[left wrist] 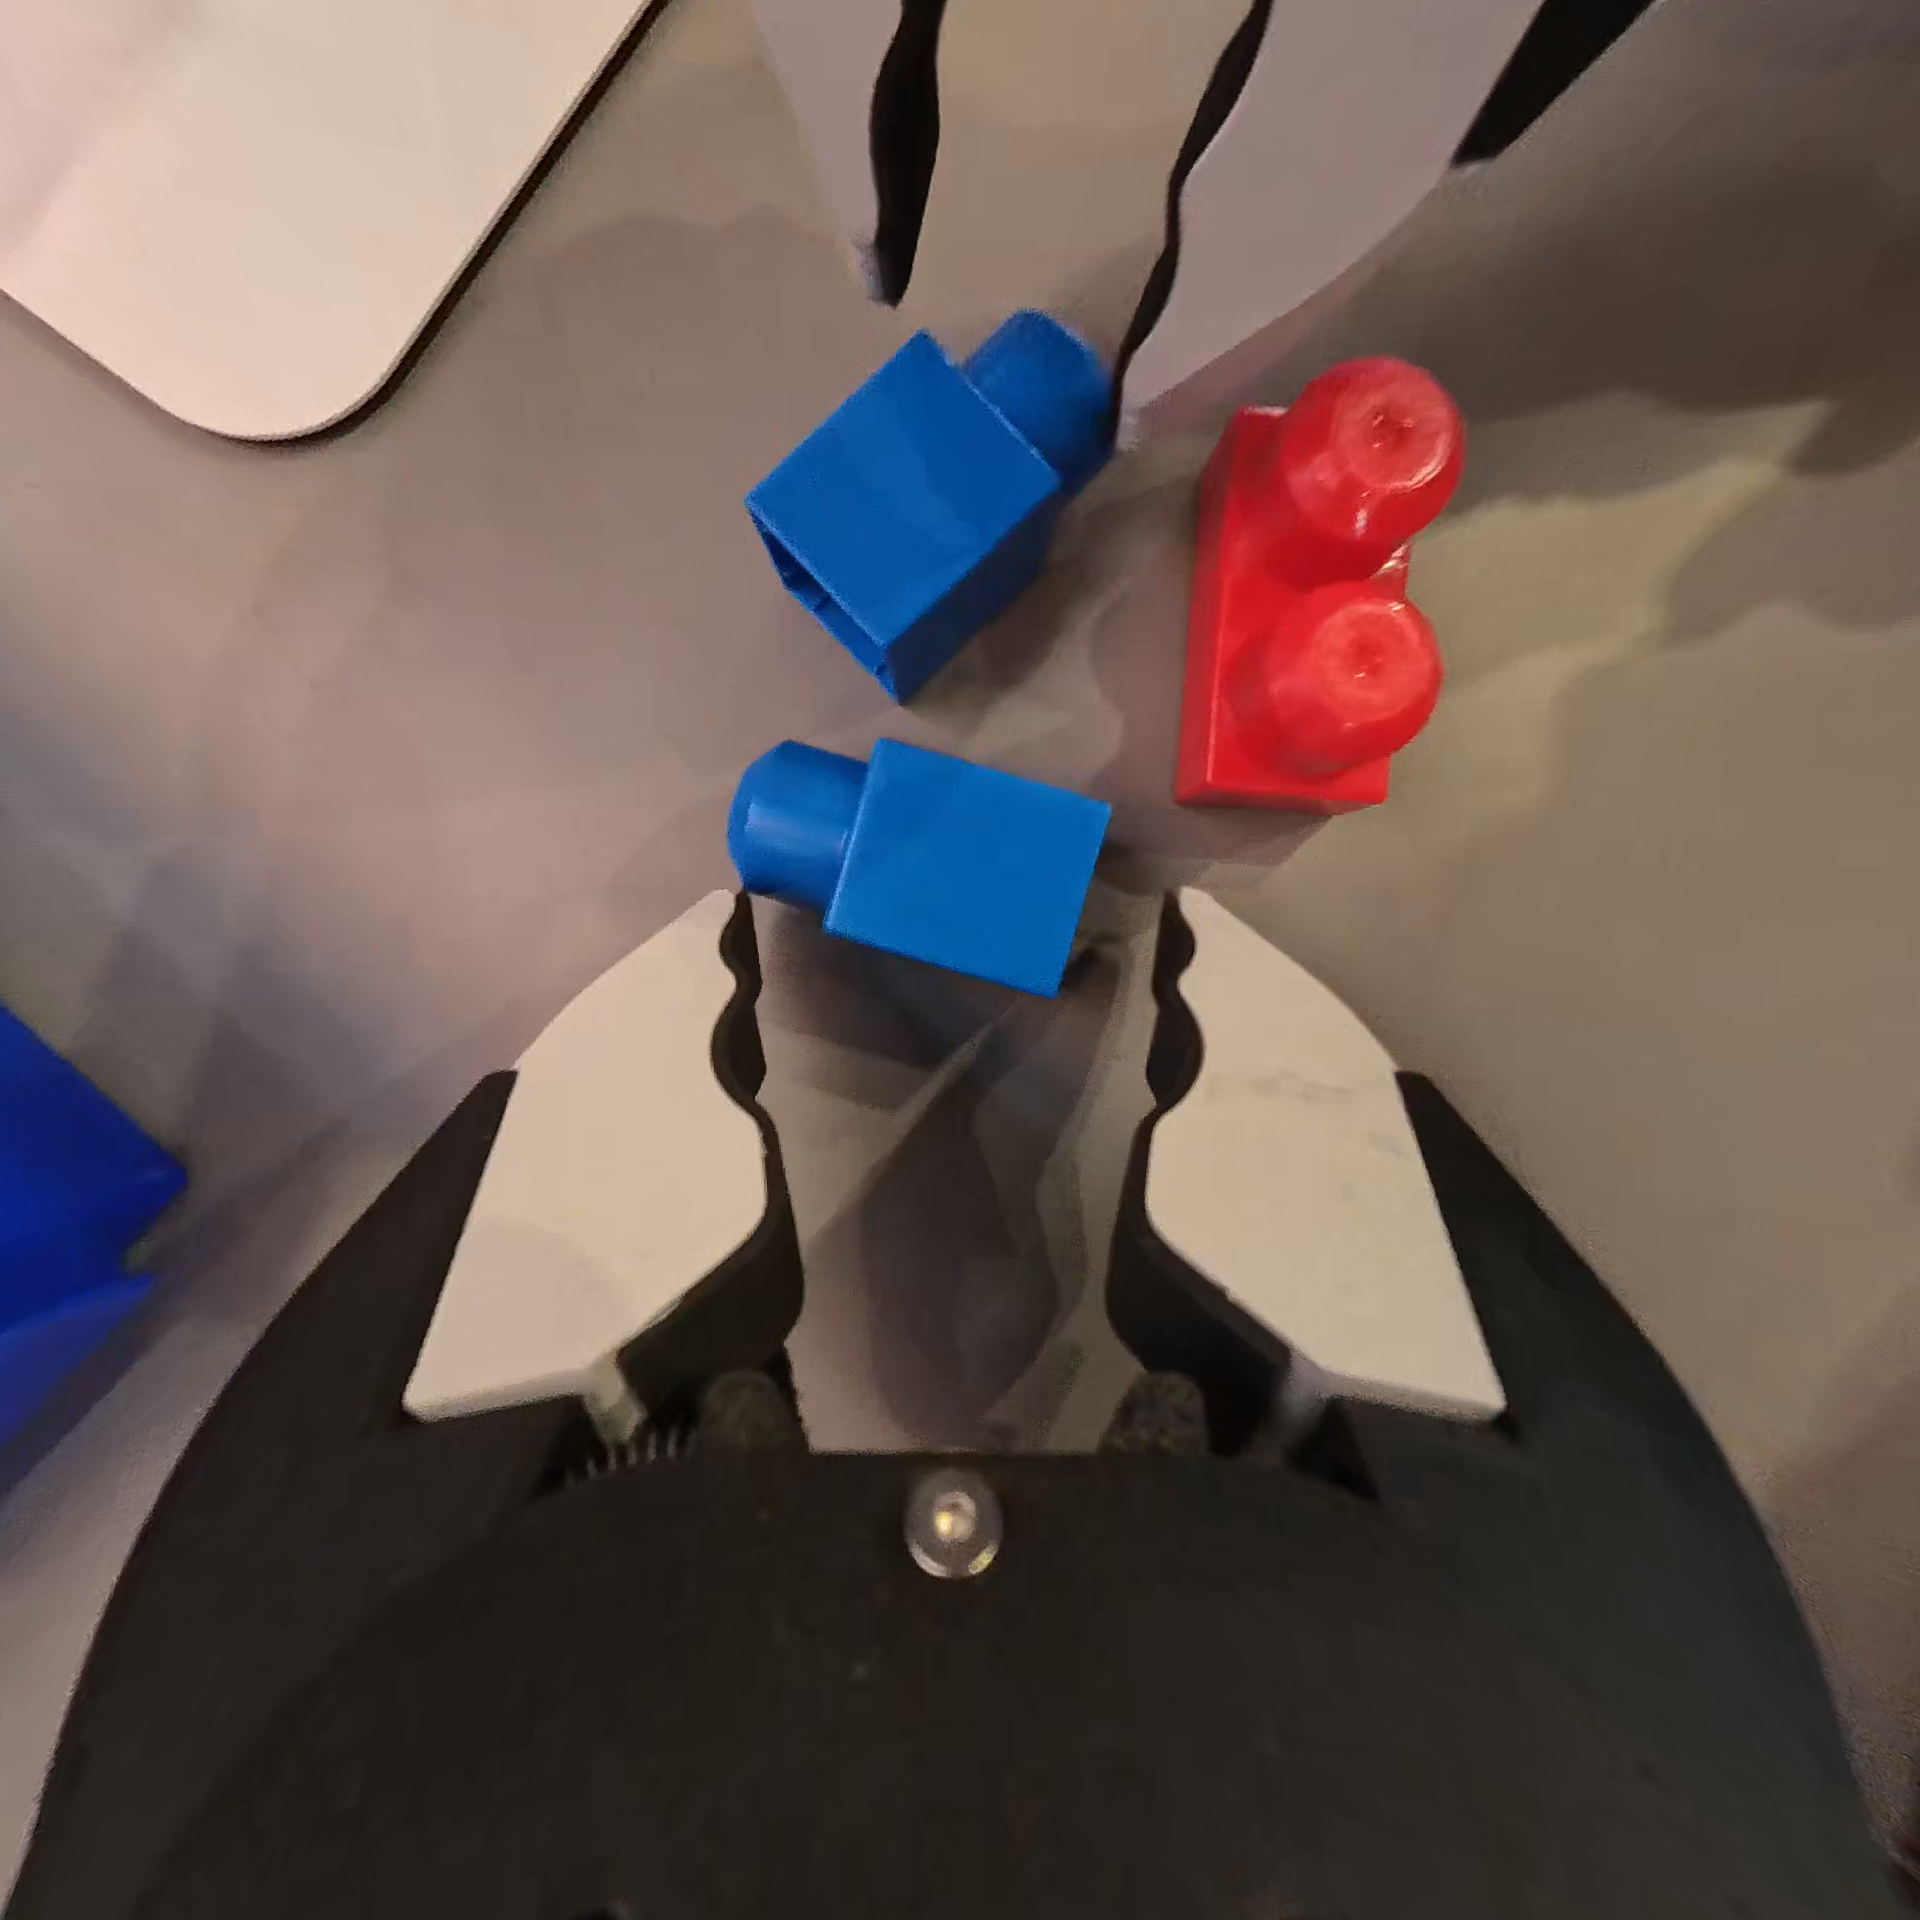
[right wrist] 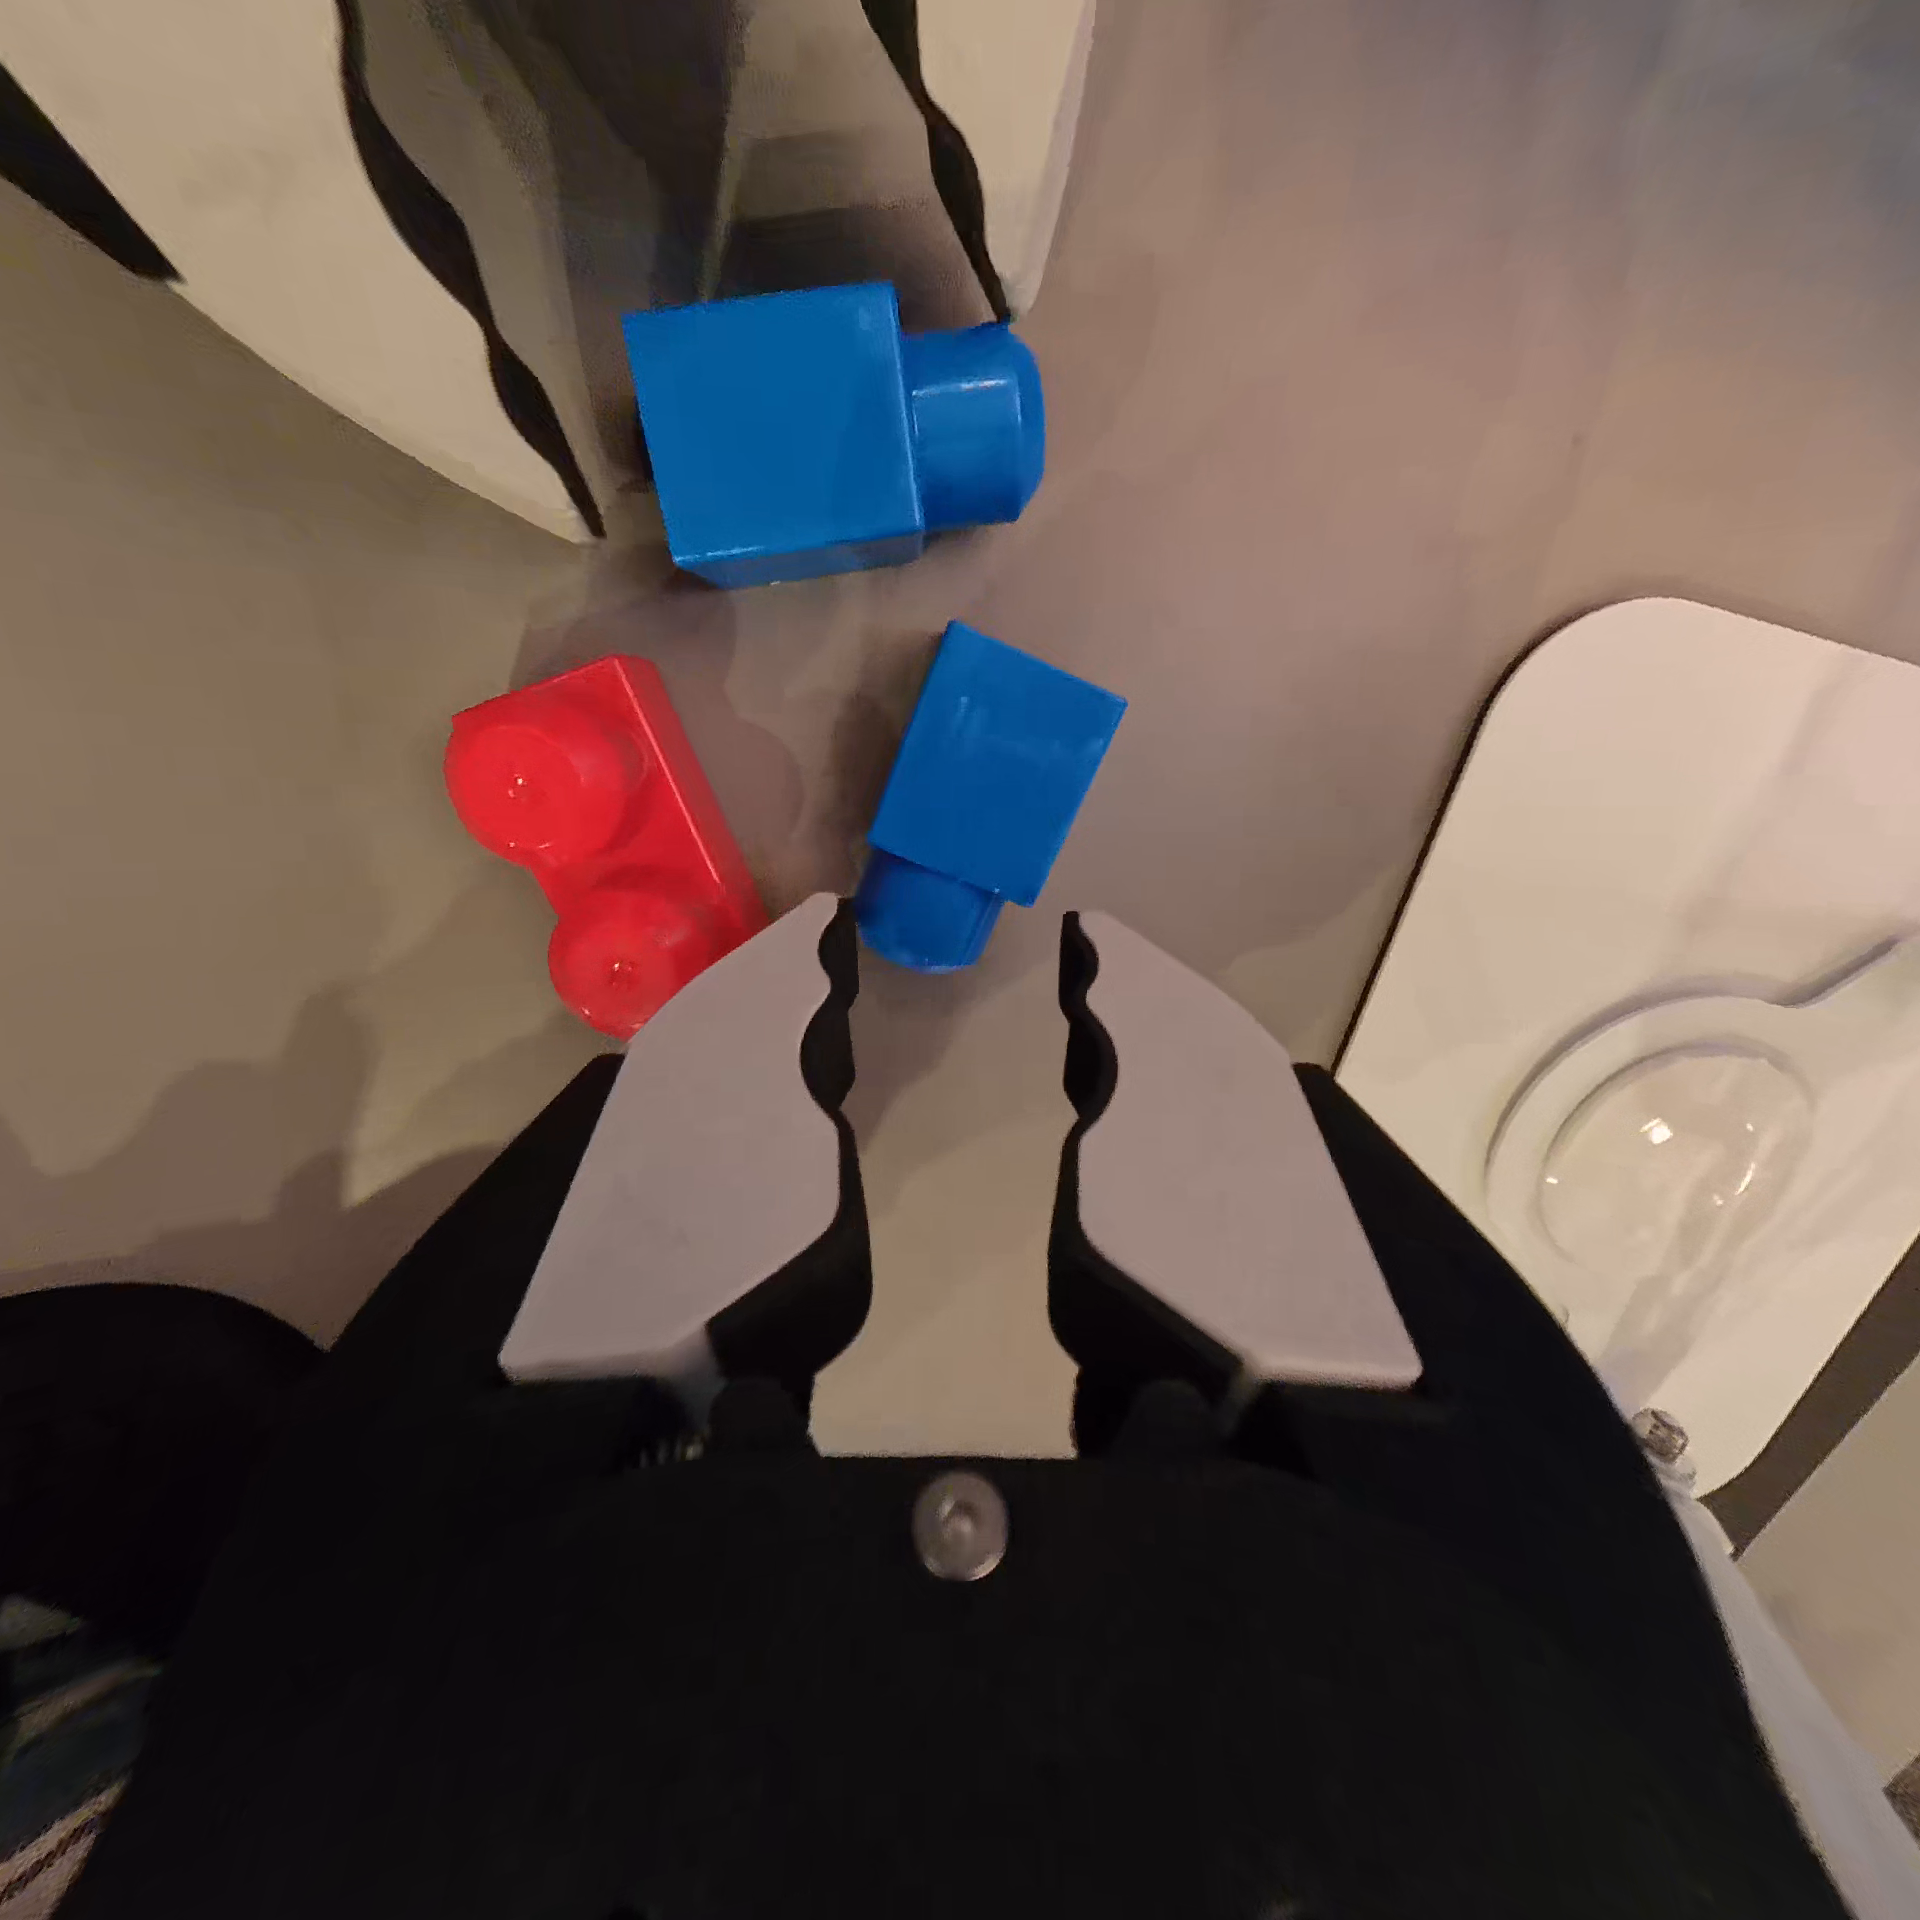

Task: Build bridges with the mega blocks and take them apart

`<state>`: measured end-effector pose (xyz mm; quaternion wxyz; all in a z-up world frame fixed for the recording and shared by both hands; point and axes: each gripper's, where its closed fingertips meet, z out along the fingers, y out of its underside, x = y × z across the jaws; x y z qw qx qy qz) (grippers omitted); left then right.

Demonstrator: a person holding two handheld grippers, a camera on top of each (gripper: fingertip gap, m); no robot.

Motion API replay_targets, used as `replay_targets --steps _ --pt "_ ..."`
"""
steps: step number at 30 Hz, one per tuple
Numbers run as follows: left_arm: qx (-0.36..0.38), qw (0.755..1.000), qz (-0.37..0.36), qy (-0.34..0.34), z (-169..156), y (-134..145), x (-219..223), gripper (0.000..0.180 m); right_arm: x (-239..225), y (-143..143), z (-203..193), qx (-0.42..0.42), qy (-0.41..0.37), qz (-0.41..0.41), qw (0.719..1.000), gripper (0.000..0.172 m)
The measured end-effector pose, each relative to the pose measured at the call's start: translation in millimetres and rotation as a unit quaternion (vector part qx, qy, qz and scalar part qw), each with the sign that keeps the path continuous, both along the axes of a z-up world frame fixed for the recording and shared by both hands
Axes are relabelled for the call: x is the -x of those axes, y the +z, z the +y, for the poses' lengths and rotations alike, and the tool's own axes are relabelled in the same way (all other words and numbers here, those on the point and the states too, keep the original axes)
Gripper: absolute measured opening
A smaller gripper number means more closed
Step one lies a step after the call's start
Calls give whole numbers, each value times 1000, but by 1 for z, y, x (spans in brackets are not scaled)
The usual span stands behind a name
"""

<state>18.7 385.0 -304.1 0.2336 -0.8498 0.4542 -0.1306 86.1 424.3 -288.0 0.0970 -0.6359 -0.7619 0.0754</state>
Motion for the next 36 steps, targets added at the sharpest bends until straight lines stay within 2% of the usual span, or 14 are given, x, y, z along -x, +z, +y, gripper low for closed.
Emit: replay_targets --steps 7,10,15,17,22,28,32,36 --pt "-49 997 57 -13 19 0 19 61 9 0 3 -5 -1 21 1000 37" --pt "-84 992 93 -6 37 4 37 55 7 0 6 -7 -8 21 1000 37" --pt "-66 996 67 7 51 -2 36 51 0 0 6 -4 -8 12 1000 37" --pt "-92 993 74 17 56 0 38 45 -2 2 6 -1 -7 12 1000 37" --pt "-78 995 58 24 47 -1 40 48 4 4 3 19 -1 39 999 37" --pt "-73 996 49 29 40 2 45 48 19 -4 -17 39 51 54 996 35" --pt "-68 997 43 11 36 5 46 51 34 -4 -26 32 74 74 994 34" --pt "-65 997 38 -18 30 6 43 58 48 0 -23 -13 91 96 991 34"
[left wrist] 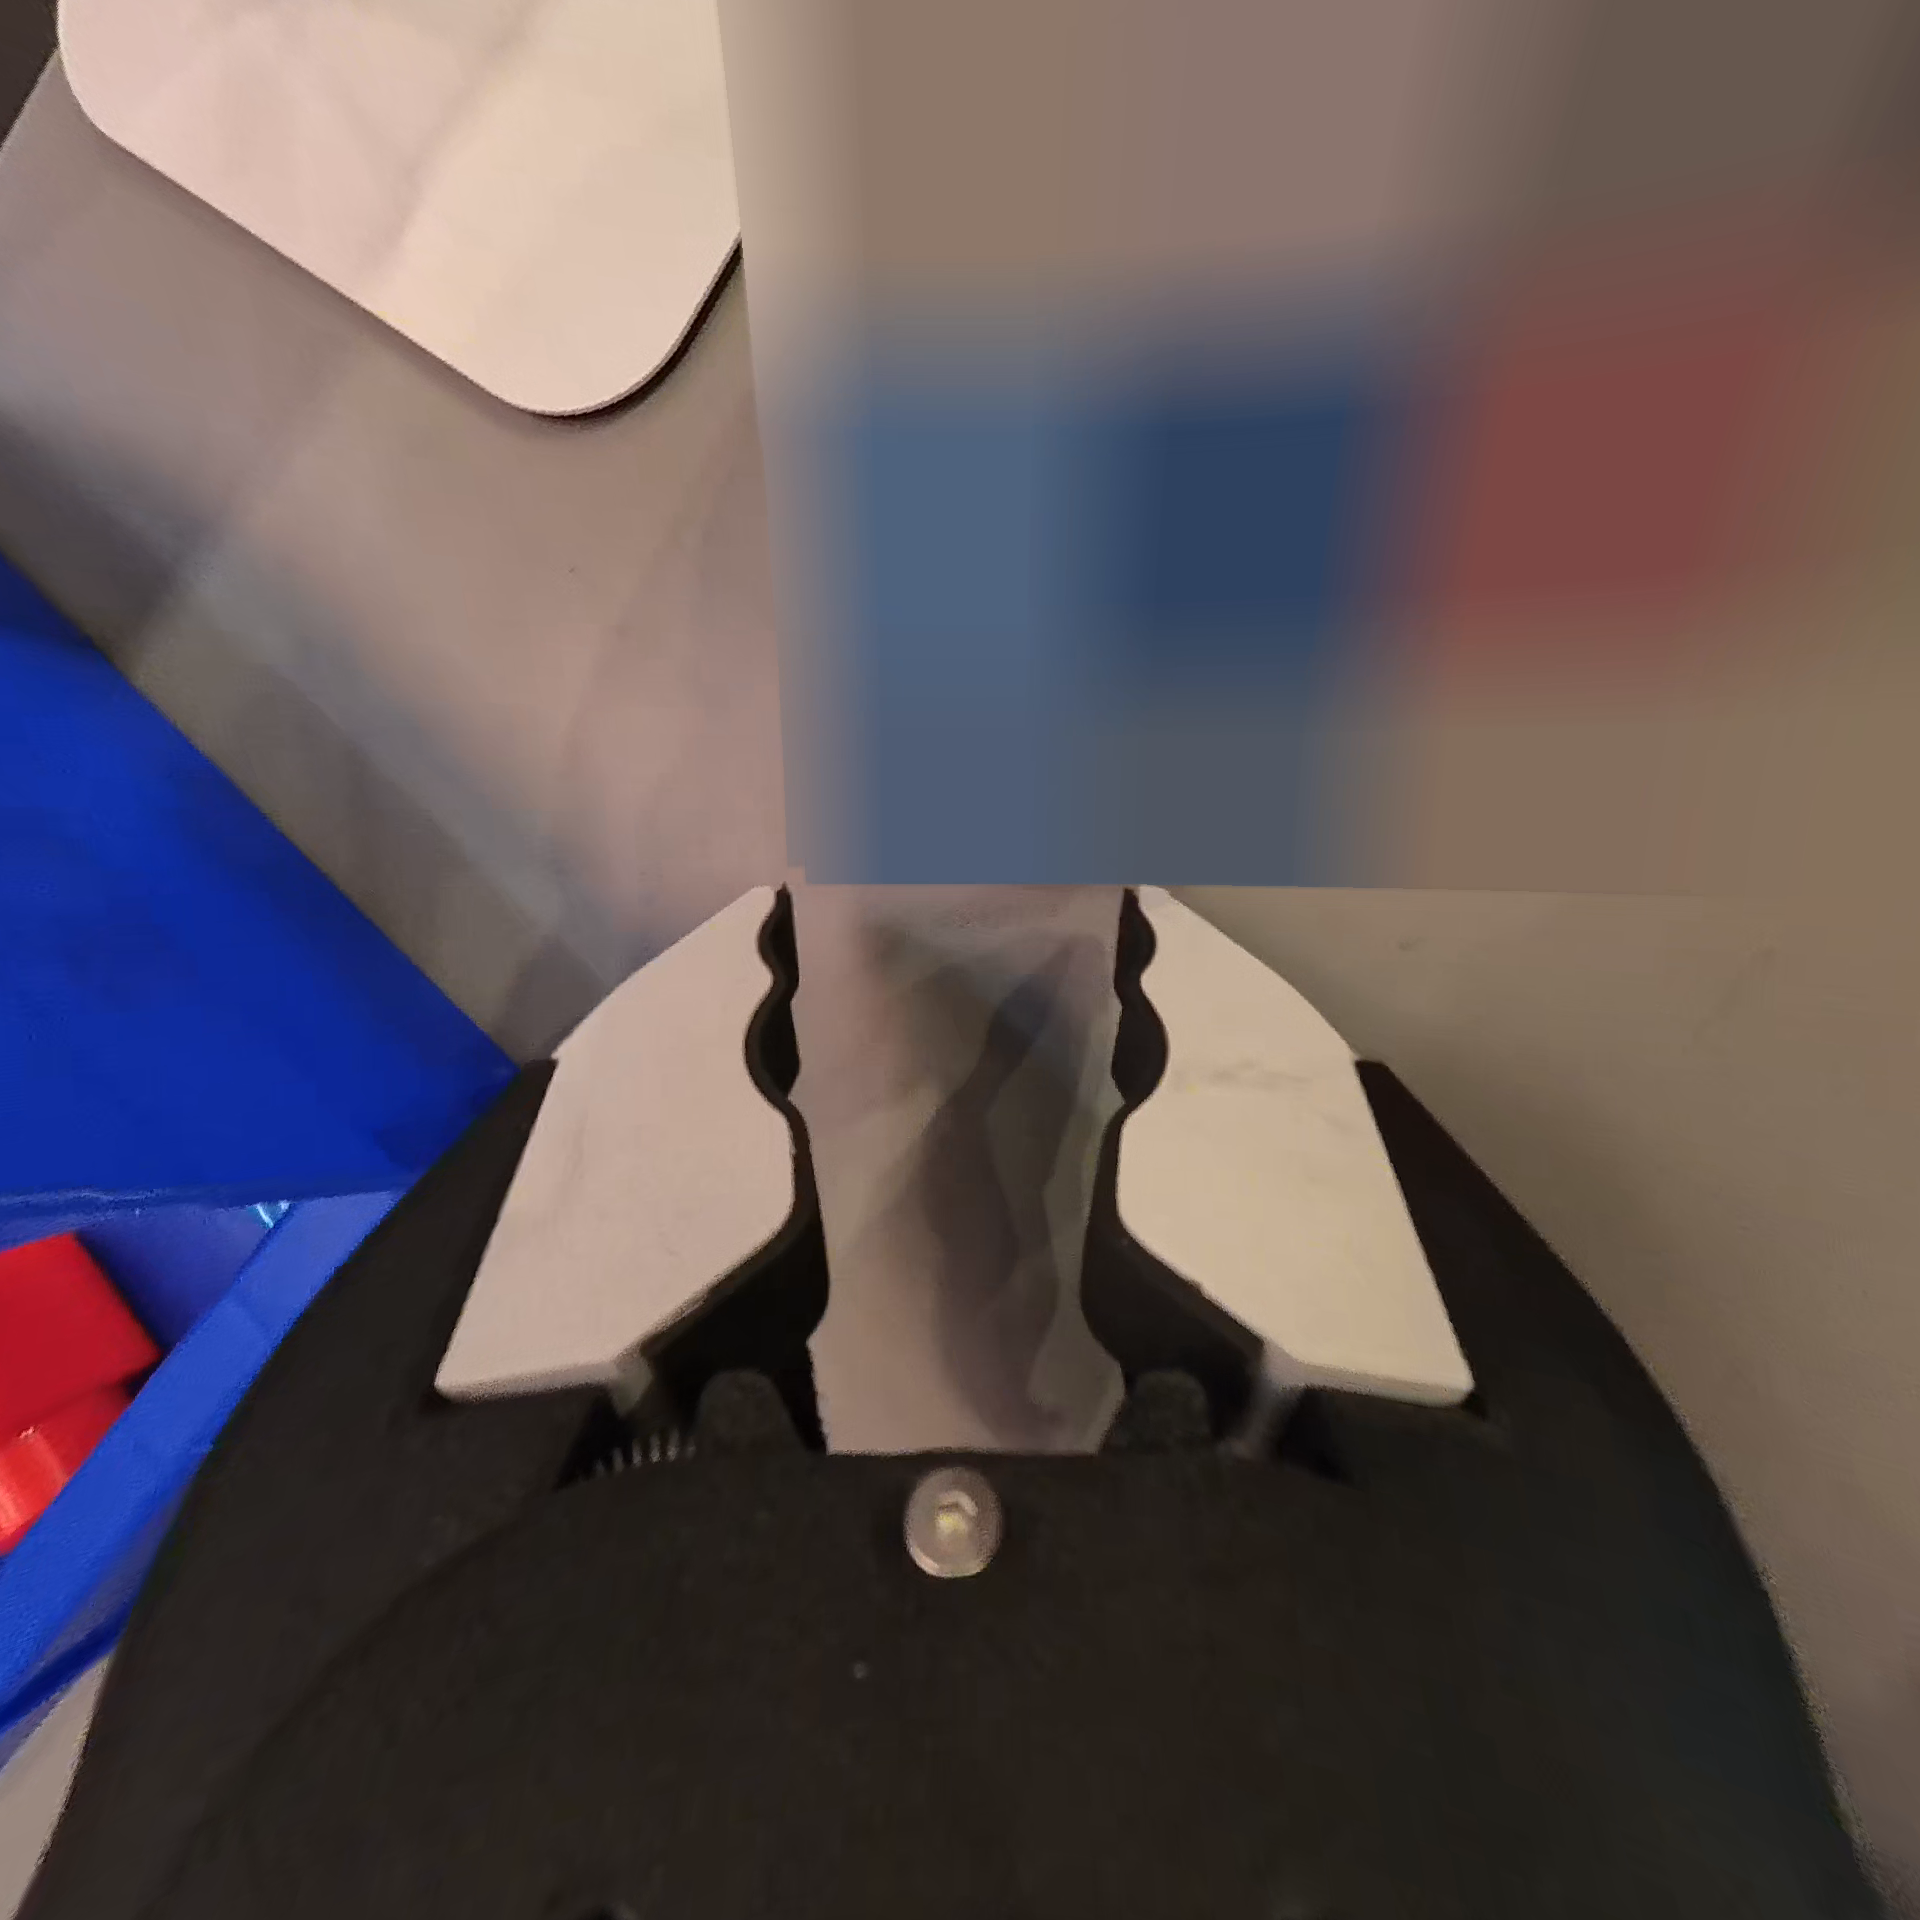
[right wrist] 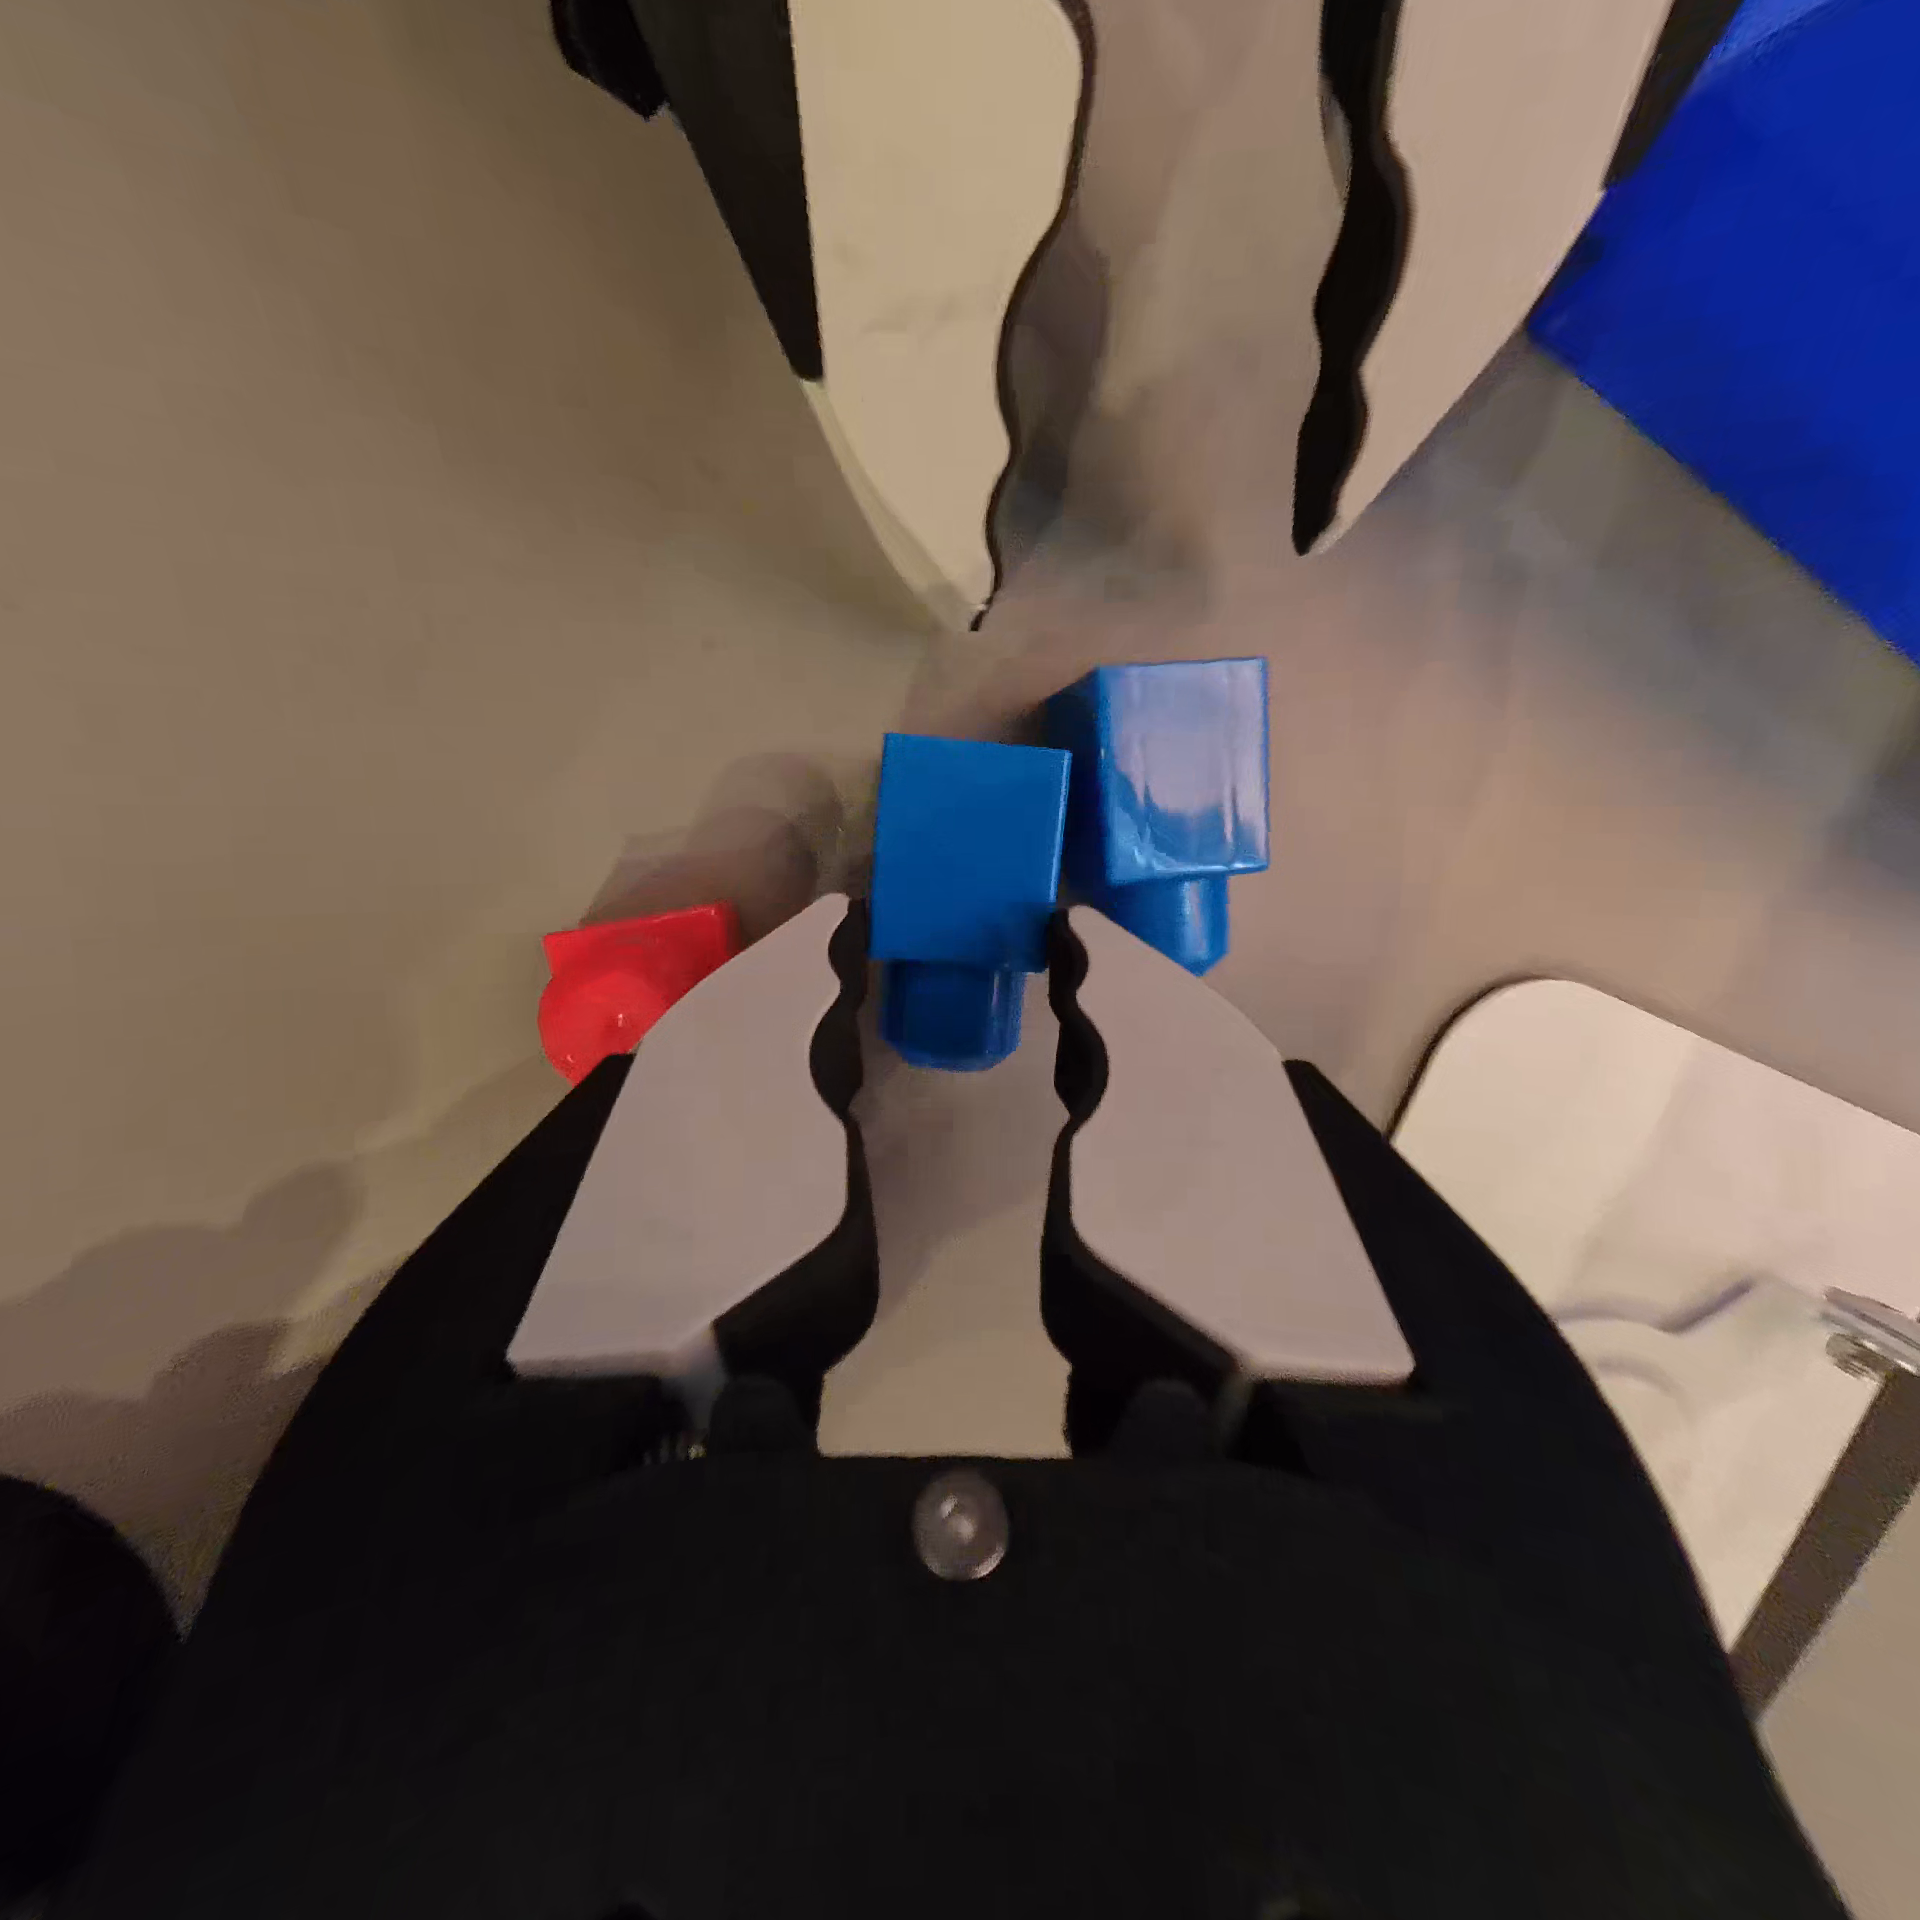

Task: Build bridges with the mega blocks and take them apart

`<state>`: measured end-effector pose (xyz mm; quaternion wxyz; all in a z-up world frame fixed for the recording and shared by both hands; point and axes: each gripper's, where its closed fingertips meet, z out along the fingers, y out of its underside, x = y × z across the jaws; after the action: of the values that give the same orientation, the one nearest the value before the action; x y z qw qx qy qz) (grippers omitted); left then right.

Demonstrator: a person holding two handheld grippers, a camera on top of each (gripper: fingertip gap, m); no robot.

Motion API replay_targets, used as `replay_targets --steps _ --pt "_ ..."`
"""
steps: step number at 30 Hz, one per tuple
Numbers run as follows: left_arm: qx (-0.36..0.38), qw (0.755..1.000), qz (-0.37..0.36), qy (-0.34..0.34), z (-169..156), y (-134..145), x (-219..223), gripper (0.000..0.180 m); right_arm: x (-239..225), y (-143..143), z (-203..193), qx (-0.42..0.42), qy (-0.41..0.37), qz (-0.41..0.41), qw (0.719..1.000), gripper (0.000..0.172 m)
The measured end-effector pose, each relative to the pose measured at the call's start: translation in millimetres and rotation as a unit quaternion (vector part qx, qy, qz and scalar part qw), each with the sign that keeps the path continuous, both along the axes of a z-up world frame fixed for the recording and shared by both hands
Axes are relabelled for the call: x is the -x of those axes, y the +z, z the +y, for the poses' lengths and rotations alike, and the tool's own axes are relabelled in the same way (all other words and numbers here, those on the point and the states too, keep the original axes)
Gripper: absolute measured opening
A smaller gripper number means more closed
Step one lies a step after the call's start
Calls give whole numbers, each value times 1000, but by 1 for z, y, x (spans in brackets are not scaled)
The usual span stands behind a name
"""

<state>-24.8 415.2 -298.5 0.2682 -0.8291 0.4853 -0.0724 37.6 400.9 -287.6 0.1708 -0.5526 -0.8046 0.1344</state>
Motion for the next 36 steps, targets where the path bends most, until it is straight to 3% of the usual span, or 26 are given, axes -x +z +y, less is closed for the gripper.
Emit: replay_targets --steps 3,5,9,13,19,22,24,31,33,36 --pt "1 1000 -5 -21 -2 0 -4 64 -10 14 7 8 -12 14 1000 34" --pt "9 999 -35 -29 -4 2 -13 77 -19 23 14 15 -31 24 999 34" --pt "10 999 -34 -33 0 -3 -21 95 -32 19 19 34 -43 5 998 25" --pt "22 998 -42 -28 4 -6 -21 94 -36 7 15 37 -35 -23 998 23" --pt "22 999 -39 -25 5 -9 -17 93 -40 5 23 11 -40 -27 999 52" --pt "19 999 -35 -32 6 -10 -19 92 -40 -7 27 -5 -36 -45 998 35" --pt "17 999 -30 -36 7 -11 -19 93 -36 -9 24 7 -32 -40 999 35" --pt "24 998 -33 -52 3 -13 -21 99 -2 -8 1 16 -12 -9 1000 35" --pt "32 997 -49 -51 1 -12 -22 103 1 -6 3 6 -25 -11 1000 49" --pt "23 997 -50 -57 0 -9 -23 108 -4 5 7 18 -34 7 999 51"
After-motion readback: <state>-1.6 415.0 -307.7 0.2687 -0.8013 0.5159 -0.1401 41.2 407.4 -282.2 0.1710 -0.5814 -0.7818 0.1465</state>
